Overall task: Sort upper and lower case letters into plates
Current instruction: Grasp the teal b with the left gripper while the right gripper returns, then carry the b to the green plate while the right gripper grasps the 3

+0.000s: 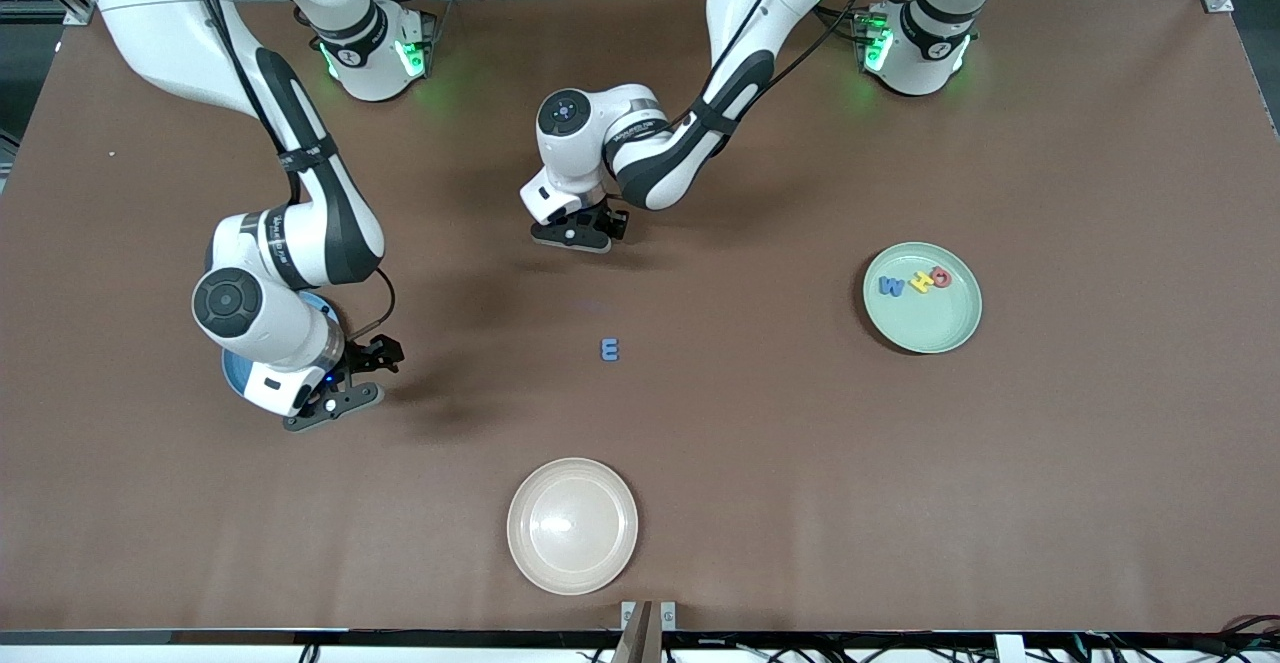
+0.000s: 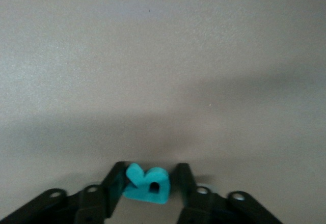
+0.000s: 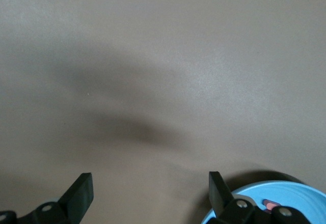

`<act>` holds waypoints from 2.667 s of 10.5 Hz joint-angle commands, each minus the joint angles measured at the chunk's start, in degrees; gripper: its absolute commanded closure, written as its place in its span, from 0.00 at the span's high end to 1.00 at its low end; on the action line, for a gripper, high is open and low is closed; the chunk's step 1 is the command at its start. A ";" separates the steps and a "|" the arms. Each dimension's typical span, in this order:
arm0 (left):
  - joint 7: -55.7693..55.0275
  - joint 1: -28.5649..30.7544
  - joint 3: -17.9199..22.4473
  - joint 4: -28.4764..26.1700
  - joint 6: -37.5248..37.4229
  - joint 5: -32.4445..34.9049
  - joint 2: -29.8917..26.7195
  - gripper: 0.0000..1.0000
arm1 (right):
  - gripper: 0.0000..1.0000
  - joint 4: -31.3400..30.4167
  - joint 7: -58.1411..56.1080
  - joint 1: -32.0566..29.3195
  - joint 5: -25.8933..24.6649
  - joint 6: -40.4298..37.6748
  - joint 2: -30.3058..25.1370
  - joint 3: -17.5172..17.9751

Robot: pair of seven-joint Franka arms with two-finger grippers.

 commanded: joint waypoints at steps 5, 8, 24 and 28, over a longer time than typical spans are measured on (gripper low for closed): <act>-0.69 1.48 0.43 0.68 -0.93 -1.87 -0.48 0.23 | 1.00 5.27 0.84 0.09 0.13 -8.11 1.54 -0.10; 10.26 9.72 -2.54 0.59 -8.65 -4.41 -3.91 0.20 | 1.00 5.36 0.84 0.18 0.13 -8.12 1.62 -0.01; 66.62 60.61 -8.53 -37.29 -15.18 -4.69 -28.44 0.17 | 1.00 30.31 38.63 26.28 1.09 -7.15 23.06 1.31; 61.57 60.56 -10.11 -37.38 -15.18 -8.46 -28.00 0.30 | 1.00 30.68 39.76 27.16 1.09 -4.87 24.47 2.19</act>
